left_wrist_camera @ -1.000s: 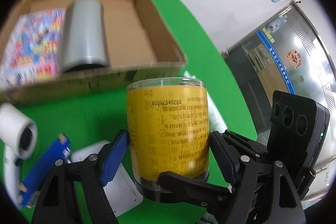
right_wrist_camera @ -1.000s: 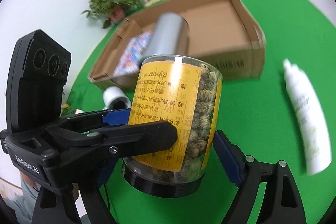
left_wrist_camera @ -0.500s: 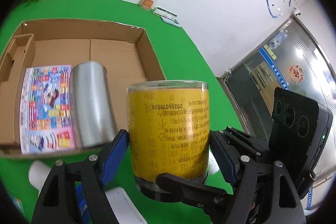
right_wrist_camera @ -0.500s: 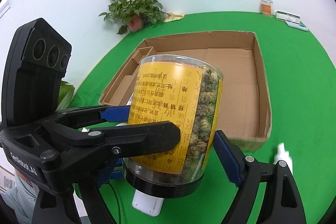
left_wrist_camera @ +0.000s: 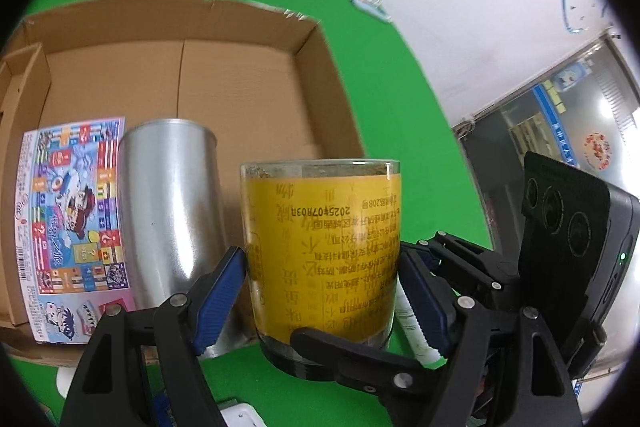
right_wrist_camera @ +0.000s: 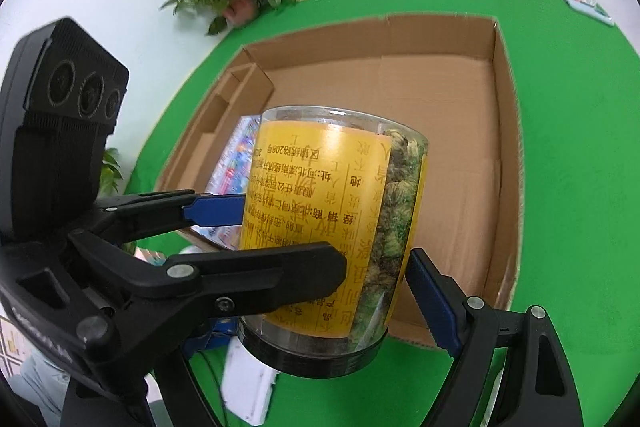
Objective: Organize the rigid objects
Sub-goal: 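Lower the yellow jar beside the silver cylinder and open the right gripper, then reach the right tool toward the white spray bottle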
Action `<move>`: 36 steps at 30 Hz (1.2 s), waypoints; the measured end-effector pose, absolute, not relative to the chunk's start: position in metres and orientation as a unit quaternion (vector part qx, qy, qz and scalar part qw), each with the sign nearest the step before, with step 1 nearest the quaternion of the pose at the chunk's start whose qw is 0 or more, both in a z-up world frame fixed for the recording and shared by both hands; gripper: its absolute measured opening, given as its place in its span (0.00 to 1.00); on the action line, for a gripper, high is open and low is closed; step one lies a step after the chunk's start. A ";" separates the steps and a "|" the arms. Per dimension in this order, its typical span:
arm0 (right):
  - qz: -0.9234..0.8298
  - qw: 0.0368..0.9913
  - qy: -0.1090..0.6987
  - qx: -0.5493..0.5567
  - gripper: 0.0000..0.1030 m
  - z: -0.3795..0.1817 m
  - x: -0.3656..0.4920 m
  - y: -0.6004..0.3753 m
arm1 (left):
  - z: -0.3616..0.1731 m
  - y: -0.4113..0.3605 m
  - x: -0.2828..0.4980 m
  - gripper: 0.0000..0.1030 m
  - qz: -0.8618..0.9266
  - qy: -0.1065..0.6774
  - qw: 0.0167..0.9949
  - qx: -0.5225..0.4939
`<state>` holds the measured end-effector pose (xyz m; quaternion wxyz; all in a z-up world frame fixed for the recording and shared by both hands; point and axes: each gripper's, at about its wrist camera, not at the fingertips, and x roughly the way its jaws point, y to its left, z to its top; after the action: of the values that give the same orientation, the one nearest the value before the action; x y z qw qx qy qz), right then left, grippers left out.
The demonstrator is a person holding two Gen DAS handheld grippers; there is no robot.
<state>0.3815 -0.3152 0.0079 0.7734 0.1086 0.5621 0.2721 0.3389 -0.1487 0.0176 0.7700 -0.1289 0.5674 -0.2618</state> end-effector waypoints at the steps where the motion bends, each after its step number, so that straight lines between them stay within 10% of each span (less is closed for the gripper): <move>1: 0.272 0.771 0.565 0.109 0.81 0.002 0.381 -0.315 | 0.013 -0.150 0.341 0.76 -0.257 0.572 0.768 -0.128; 21: 0.226 0.763 0.594 0.120 0.81 -0.046 0.380 -0.299 | 0.021 -0.149 0.353 0.70 -0.258 0.566 0.772 -0.130; 36: 0.161 0.833 0.513 0.128 0.83 0.010 0.314 -0.314 | 0.092 -0.047 0.245 0.79 -0.085 0.326 0.940 -0.051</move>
<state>0.3135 -0.3138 0.0104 0.8333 0.1281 0.5131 0.1613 0.2446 -0.0469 0.0916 0.9400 -0.0506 0.3264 -0.0850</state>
